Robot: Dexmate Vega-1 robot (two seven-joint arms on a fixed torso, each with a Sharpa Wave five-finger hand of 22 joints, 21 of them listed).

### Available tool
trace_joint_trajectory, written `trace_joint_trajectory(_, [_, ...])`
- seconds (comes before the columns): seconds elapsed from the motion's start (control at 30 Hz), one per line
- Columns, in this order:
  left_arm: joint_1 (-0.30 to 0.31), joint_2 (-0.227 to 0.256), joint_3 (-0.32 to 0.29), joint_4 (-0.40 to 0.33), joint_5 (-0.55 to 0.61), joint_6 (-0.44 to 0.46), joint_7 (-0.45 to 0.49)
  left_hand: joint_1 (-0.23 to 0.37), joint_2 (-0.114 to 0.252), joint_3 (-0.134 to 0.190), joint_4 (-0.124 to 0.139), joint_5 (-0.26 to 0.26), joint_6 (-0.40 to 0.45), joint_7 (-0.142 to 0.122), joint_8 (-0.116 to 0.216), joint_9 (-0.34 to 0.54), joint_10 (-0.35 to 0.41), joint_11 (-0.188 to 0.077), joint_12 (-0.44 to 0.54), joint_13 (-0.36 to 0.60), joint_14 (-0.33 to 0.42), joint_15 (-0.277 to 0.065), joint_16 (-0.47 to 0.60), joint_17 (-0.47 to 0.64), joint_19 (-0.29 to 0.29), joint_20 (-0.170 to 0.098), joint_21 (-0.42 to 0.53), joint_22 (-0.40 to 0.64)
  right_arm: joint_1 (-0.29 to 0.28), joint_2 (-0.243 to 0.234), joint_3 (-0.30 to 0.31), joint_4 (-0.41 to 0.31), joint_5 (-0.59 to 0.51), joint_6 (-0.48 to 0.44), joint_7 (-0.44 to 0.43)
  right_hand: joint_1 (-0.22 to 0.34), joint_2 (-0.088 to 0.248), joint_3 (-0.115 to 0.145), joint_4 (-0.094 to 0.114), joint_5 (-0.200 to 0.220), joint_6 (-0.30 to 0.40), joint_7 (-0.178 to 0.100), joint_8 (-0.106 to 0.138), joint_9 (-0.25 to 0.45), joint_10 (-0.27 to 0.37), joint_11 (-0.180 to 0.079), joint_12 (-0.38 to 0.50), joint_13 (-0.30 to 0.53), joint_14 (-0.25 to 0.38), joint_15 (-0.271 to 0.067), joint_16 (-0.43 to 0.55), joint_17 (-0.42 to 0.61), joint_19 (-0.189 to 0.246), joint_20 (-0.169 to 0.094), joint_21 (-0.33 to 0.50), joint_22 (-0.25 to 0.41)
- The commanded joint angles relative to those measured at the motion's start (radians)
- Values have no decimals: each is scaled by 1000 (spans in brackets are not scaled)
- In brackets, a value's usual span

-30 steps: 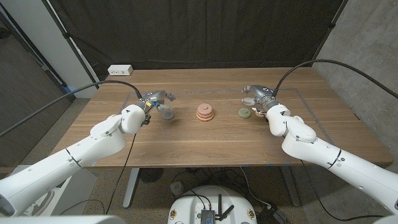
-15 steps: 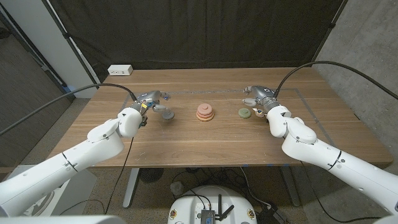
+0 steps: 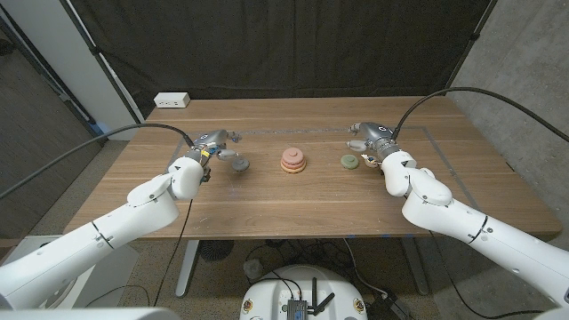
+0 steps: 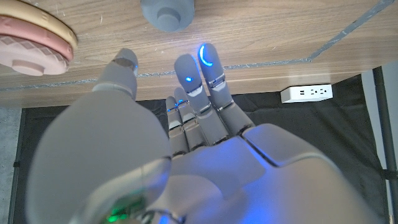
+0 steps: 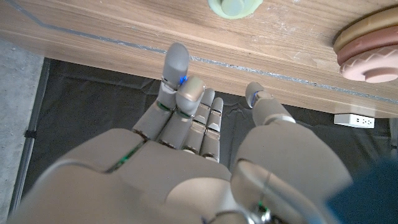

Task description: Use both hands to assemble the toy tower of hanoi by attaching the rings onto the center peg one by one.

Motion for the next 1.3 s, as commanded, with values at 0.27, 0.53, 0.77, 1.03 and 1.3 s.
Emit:
trace_joint_trajectory(0.27, [-6, 10, 10, 13, -18, -10, 21, 7, 8, 10, 2, 8, 10, -3, -4, 2, 8, -5, 1, 5, 9, -66, 4, 1, 6, -139, -3, 0, 15, -1, -27, -11, -15, -37, 26, -4, 3, 4, -1, 6, 2, 2, -7, 4, -13, 8, -5, 4, -1, -54, 5, 0, 4, -89, 3, 0])
trace_joint_trajectory(0.53, [-9, 21, 0, 8, -22, -5, 23, 5, 9, 11, 3, 9, 10, -3, -6, 2, 9, -7, 0, 6, 8, -66, 3, 0, 5, -139, -4, 0, 35, -12, -53, -22, -42, -62, 69, -8, -5, 3, -2, 5, -12, 14, -14, 4, -47, 19, -15, 0, -12, -54, -4, -5, 0, -88, 3, 0])
trace_joint_trajectory(0.77, [-23, 26, 10, 7, -18, 2, 4, 5, 9, 13, 3, 10, 10, -3, -9, 3, 11, -4, -2, 5, 8, -66, 5, 1, 4, -139, -5, 0, 65, -10, -88, -26, -77, -116, 129, -10, -17, 1, -4, 3, -34, 7, -27, 1, -73, 24, -18, -5, -24, -53, -11, -8, -11, -87, -2, -3])
trace_joint_trajectory(1.03, [-23, 34, 8, -3, -14, 13, 3, 4, 10, 14, 3, 11, 12, -3, -11, 3, 11, -6, -3, 7, 7, -66, 5, -1, 5, -139, -5, 0, 95, -9, -120, -20, -101, -136, 181, -15, -38, -3, -5, 0, -72, 37, -46, -2, -115, 43, -23, -12, -49, -54, -31, -18, -30, -87, -8, -8])
trace_joint_trajectory(1.3, [-18, 37, 4, -9, -16, 19, 8, 2, 10, 14, 4, 11, 14, -2, -12, 3, 13, -5, -4, 8, 9, -66, 7, 1, 5, -138, -5, 0, 129, 5, -158, -7, -137, -153, 230, -14, -49, -6, -6, -4, -93, 39, -55, -3, -135, 50, -21, -16, -66, -54, -47, -26, -40, -86, -10, -9])
